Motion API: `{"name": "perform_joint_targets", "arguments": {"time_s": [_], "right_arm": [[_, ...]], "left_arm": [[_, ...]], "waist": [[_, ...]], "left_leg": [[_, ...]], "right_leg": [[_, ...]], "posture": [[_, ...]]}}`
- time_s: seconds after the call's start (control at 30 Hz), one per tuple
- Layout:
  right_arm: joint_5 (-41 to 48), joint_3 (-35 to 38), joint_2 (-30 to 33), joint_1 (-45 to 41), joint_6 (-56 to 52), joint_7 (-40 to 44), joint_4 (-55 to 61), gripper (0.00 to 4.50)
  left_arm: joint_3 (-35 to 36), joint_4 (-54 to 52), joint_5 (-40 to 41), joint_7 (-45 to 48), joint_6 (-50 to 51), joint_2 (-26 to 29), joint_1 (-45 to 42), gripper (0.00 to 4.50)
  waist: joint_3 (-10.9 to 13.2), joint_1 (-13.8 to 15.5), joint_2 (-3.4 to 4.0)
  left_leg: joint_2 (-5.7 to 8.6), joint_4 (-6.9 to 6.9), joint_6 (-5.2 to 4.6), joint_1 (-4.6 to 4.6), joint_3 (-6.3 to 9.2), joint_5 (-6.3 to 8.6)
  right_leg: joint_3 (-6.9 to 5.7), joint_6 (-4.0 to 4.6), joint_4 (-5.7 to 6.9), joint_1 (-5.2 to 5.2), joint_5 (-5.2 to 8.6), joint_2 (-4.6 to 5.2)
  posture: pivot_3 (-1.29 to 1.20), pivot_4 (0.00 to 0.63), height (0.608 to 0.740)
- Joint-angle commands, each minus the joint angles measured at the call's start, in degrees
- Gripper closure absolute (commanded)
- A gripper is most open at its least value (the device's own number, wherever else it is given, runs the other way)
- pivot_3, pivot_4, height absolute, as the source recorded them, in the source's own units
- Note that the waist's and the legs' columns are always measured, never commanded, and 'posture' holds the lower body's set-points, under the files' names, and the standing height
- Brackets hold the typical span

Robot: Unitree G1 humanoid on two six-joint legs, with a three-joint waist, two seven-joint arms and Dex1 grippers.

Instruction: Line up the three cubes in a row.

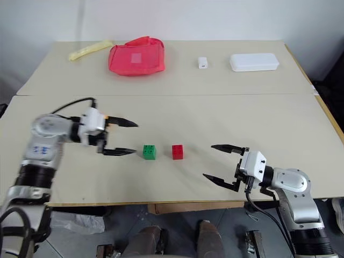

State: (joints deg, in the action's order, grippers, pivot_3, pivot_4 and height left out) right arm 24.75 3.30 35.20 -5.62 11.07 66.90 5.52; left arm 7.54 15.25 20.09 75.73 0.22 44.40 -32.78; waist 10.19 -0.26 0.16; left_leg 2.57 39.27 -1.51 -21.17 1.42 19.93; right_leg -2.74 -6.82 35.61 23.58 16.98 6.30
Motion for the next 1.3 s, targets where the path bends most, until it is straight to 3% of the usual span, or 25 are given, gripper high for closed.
{"name": "perform_joint_targets", "arguments": {"time_s": [0.03,0.2,0.3,0.5,0.6,0.7,0.87,1.03,1.3], "right_arm": [[3.8,-0.2,-1.9,-3.9,-2.7,-0.7,0.8,0.0],[3.5,-1.4,-5.3,-8.6,-2.2,-1.0,-0.8,0.0],[4.0,-1.5,-6.5,-9.8,-1.9,-0.9,-0.4,0.0],[4.9,-3.0,-7.9,-10.7,-2.4,-0.5,2.2,0.0],[4.9,-3.4,-8.1,-10.5,-3.3,-1.2,3.6,0.0],[5.0,-3.6,-7.6,-9.6,-4.6,-1.1,4.6,0.0],[4.5,-3.8,-6.8,-9.7,-5.6,-0.9,5.2,0.0],[3.6,-4.6,-6.4,-10.5,-6.5,-1.7,5.9,0.0],[2.8,-4.1,-5.5,-8.5,-7.3,-3.7,8.7,0.0]], "left_arm": [[14.2,-3.3,5.5,-8.0,2.8,2.2,8.8,0.1],[28.5,-5.3,5.6,-18.0,0.9,-2.2,29.9,0.1],[33.9,-8.0,6.7,-23.8,0.6,-6.4,37.9,0.1],[37.5,-12.4,6.6,-30.5,-1.2,-14.0,50.3,0.1],[35.9,-16.5,7.3,-32.8,-0.1,-16.4,51.6,0.1],[32.0,-21.2,8.2,-35.9,2.9,-17.1,47.7,0.1],[25.8,-19.2,7.3,-41.1,8.3,-14.7,33.6,0.1],[16.5,-4.0,3.0,-38.0,9.4,-11.0,17.0,0.1],[7.4,29.4,-6.2,-32.4,-1.4,-6.8,-5.6,0.1]], "waist": [[0.0,-0.1,0.01],[0.0,-0.3,0.02],[0.0,0.4,-0.19],[-0.1,1.5,-0.31],[-0.1,1.6,-0.32],[-0.1,1.9,-0.34],[-0.1,1.6,-0.36],[-0.1,0.9,-0.35],[-0.1,0.2,-0.37]], "left_leg": [[0.01,0.0,0.01,0.02,0.02,0.0],[0.02,-0.11,0.02,0.06,0.05,0.01],[0.05,-0.1,0.01,-0.03,0.18,0.02],[0.15,-0.07,-0.01,0.05,0.37,0.03],[0.13,-0.11,0.0,0.04,0.37,0.04],[0.13,-0.11,0.02,0.02,0.47,0.04],[0.18,-0.11,0.09,0.05,0.57,-0.02],[0.2,-0.11,0.16,0.02,0.47,-0.07],[0.3,-0.11,0.09,-0.02,0.28,-0.1]], "right_leg": [[0.02,0.0,0.0,0.0,0.0,0.02],[0.17,0.05,-0.01,-0.02,0.03,0.07],[0.14,0.07,-0.09,-0.04,0.03,0.13],[0.06,0.09,-0.45,-0.27,0.02,0.28],[0.05,0.09,-0.47,-0.25,0.02,0.27],[-0.01,0.1,-0.48,-0.28,0.02,0.27],[-0.07,0.14,-0.37,-0.3,-0.02,0.25],[-0.11,0.16,0.02,-0.1,-0.01,0.12],[-0.46,0.14,0.09,0.0,-0.02,-0.07]], "posture": [[0.0,0.15,0.74],[0.0,0.15,0.74],[0.0,0.15,0.74],[0.0,0.15,0.74],[0.0,0.15,0.74],[0.0,0.15,0.74],[0.0,0.15,0.74],[0.0,0.15,0.74],[0.0,0.15,0.74]]}}
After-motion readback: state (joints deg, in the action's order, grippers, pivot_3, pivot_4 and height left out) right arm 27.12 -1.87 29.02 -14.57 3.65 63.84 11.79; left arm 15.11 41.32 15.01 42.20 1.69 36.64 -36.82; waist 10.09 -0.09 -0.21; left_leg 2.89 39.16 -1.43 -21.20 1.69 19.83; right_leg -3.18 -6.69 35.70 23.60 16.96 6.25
